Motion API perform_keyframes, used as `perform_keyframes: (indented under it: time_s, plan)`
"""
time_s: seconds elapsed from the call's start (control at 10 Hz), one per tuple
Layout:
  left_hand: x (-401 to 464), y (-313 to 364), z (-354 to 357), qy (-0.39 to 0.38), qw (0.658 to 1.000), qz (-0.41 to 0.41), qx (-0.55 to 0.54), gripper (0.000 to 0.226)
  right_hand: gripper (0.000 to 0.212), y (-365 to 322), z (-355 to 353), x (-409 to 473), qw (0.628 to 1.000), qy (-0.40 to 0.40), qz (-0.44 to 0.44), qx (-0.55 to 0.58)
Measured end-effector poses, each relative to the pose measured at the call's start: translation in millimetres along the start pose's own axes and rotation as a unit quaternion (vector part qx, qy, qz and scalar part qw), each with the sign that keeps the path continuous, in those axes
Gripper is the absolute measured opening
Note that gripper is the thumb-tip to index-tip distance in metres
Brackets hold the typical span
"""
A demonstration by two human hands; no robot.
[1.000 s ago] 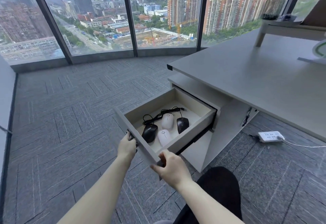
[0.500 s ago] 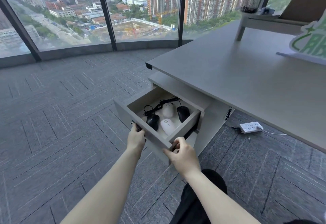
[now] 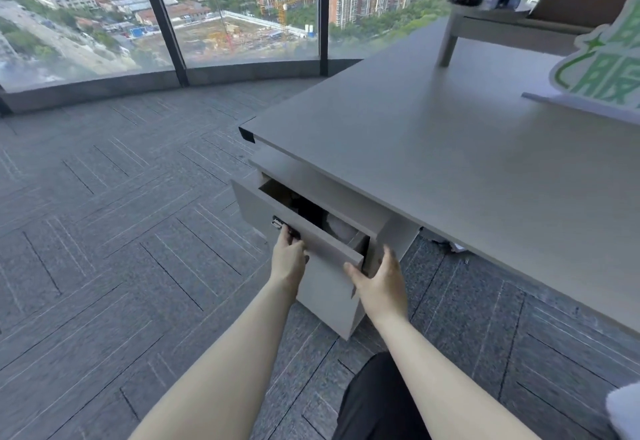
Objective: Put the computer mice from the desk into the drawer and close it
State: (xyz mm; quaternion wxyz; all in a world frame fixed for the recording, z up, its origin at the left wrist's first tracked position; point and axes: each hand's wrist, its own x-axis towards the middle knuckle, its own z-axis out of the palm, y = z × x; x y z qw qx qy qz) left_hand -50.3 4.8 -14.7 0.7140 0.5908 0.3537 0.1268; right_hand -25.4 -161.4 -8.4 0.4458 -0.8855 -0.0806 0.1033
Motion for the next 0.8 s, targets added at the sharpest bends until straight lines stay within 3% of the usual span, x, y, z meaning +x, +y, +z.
perform_keyframes:
  time_s: [0.1,0.5,0.8]
  plan:
    - [12.2,3.6,12.5,-0.005,1.000,0.004,-0.023,0.055,0.088,3.0,-3.3,15.1,1.000,-0.003,0.012,0.021]
    - [36.0,9.4,39.5,-0.035,0.998,-0.016,-0.051,0.062,0.026,6.3,-4.1,44.9,0.995,0.050,0.005,0.089]
    - [17.7,13.5,36.0,-0.037,0.999,-0.017,-0.020,0.061,0.036,-2.8,-19.0,36.7,0.997,0.015,0.030,0.063]
